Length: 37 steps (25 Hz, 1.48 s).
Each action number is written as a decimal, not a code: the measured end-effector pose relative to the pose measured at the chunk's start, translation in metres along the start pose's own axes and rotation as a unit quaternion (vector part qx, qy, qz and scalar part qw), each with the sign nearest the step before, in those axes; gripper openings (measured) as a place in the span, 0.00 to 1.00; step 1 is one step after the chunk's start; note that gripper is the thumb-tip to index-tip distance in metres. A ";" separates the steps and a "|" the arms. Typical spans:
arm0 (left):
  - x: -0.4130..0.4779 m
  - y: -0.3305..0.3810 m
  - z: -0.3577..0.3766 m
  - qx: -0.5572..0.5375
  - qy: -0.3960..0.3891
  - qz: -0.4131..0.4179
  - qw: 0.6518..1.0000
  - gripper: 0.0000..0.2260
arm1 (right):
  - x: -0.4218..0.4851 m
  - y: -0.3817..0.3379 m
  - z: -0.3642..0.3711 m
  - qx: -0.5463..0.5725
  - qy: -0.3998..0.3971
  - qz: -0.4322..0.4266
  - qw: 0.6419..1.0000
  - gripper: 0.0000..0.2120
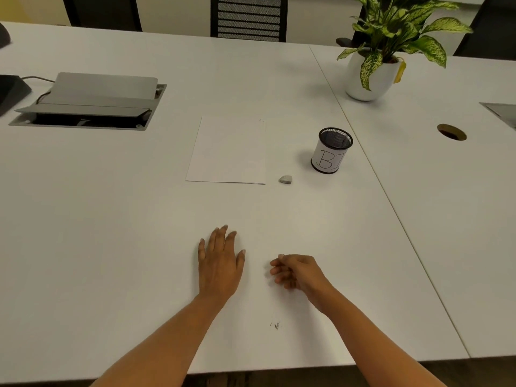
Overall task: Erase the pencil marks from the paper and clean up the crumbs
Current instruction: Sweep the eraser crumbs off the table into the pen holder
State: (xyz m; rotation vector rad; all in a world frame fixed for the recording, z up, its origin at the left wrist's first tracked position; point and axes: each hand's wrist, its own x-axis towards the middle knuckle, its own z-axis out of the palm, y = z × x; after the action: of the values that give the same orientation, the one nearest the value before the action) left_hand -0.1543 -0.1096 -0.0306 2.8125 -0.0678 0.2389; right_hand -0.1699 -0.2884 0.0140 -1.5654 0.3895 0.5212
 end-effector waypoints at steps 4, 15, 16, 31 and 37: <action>0.053 0.000 0.006 0.001 -0.040 -0.047 0.998 0.24 | 0.034 -0.022 -0.019 0.006 0.086 -0.043 0.995 0.08; 0.081 -0.008 0.025 0.071 -0.056 -0.062 0.994 0.34 | 0.179 -0.111 -0.107 -0.079 0.392 -0.130 0.907 0.42; 0.080 -0.008 0.026 0.078 -0.048 -0.059 0.994 0.33 | 0.188 -0.115 -0.113 -0.073 0.398 -0.123 0.906 0.45; 0.081 -0.011 0.030 0.097 -0.038 -0.059 0.993 0.34 | 0.200 -0.126 -0.108 0.031 0.383 -0.190 0.903 0.40; 0.080 -0.011 0.028 0.052 -0.025 -0.062 0.996 0.41 | 0.120 -0.091 -0.068 0.060 0.293 -0.218 0.929 0.35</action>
State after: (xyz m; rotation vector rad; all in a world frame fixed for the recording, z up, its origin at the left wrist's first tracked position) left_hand -0.0704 -0.1097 -0.0461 2.9134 0.1104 0.1469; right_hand -0.0138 -0.3423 0.0256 -1.6064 0.4925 -0.3247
